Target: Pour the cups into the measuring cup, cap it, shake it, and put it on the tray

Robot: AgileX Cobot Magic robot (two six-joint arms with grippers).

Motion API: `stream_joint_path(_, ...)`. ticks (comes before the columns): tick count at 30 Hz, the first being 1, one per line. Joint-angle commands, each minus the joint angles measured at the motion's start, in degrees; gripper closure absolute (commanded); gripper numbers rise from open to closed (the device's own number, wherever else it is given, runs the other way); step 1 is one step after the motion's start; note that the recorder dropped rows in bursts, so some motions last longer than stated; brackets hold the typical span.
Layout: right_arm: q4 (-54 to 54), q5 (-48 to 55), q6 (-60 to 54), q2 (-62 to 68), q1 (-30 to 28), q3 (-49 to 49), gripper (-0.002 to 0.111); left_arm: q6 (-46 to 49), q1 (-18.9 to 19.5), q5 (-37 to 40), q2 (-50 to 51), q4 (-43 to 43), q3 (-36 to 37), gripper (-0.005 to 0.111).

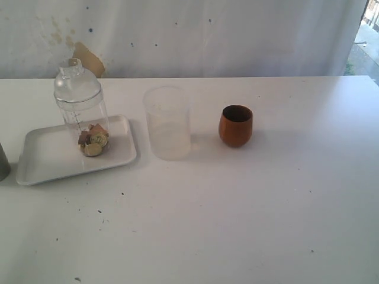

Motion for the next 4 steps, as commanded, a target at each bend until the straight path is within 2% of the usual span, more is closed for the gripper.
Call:
stream_joint_path(1,-0.07,0.11,0.18,-0.29,-0.31,0.28,0.108,0.14,-0.26,-0.58,-0.25,0.11,0.27,0.107)
stream_joint_path(4,-0.07,0.11,0.18,-0.29,-0.31,0.28,0.108,0.14,-0.26,-0.58,-0.25,0.11,0.27,0.107)
